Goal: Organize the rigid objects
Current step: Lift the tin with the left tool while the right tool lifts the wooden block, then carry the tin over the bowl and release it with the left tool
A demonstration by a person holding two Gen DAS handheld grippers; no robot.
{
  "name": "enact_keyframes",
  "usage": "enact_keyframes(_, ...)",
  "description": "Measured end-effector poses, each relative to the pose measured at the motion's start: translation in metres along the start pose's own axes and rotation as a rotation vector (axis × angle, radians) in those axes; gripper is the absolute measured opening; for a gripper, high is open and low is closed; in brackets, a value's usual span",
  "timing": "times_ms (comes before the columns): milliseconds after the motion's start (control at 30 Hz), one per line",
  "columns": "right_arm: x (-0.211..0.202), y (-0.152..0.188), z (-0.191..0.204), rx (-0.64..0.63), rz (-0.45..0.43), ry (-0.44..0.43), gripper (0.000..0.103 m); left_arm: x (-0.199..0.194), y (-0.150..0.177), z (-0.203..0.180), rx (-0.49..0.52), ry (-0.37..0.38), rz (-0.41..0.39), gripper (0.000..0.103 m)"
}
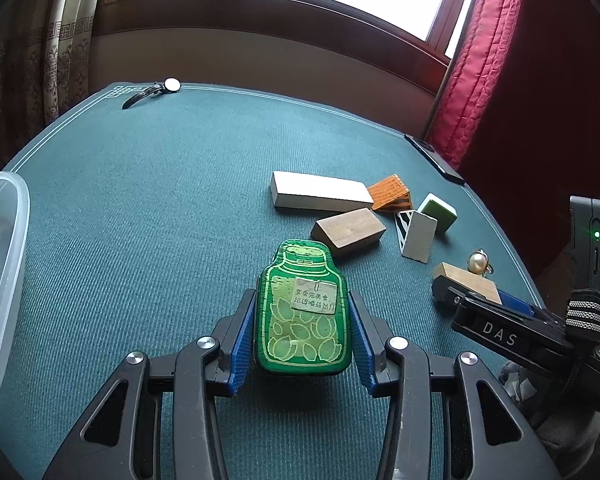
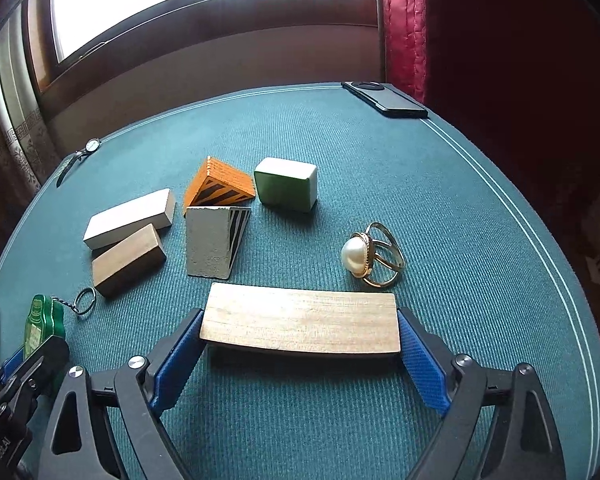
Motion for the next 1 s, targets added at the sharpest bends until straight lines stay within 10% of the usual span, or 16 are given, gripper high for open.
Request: enact_keyframes(1000,-0.015,0.001,-0.008,0.046,-0.106,-0.053,0.094,-0.11,-0.035,0.085,-0.117,-0.188,-0.274,0.045)
Point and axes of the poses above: each gripper's, at about its wrist camera, not at the fingertips, and x roughly the way its jaws point, z to its left, y to its underside, the point moved 1 cm from there along x, roughly the way its jaws point, and after that the axes turned 8 degrees about -x, right-handed, at the moved point
